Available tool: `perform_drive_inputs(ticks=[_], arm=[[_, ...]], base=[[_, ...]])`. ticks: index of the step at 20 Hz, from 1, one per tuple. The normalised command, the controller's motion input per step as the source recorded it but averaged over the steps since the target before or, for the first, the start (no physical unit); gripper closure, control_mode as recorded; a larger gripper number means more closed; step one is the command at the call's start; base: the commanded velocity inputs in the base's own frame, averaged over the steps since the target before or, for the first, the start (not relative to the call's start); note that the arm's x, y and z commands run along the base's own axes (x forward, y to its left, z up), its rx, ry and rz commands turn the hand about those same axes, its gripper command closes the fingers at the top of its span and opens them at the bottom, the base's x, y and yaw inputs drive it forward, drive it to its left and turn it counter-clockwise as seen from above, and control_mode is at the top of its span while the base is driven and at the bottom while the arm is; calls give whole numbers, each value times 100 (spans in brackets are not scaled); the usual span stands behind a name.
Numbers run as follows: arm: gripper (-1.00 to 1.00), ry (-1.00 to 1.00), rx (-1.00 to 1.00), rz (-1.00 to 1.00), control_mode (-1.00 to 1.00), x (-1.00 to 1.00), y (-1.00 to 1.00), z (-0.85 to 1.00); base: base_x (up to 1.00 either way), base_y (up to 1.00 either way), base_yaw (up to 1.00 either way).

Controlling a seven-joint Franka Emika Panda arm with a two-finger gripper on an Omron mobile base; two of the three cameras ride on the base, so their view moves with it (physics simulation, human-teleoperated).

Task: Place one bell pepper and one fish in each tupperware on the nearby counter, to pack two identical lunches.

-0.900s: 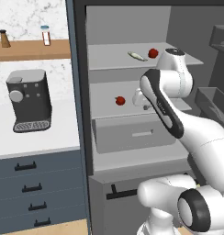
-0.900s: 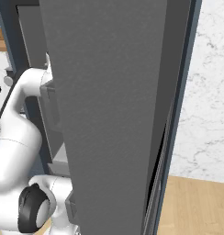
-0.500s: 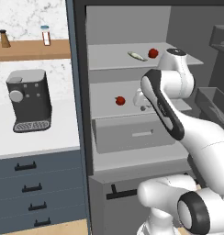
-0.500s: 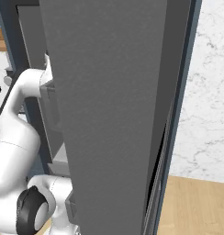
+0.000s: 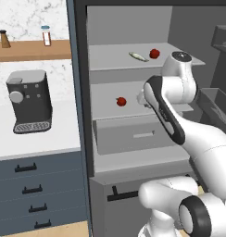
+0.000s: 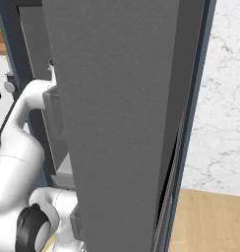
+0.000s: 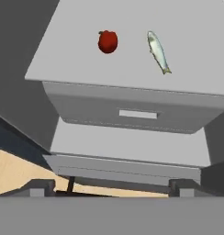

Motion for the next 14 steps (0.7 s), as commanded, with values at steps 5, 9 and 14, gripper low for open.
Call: perform_drive_inputs(ticks=[5, 9, 14], arm=[[-100, -6, 0, -1, -100, 100, -56, -19], [-100, 1, 0, -1, -100, 100, -51, -49], [-100, 9, 0, 0, -100, 100, -40, -56]], base=[[0, 0, 0], [0, 0, 0], [0, 0, 0]])
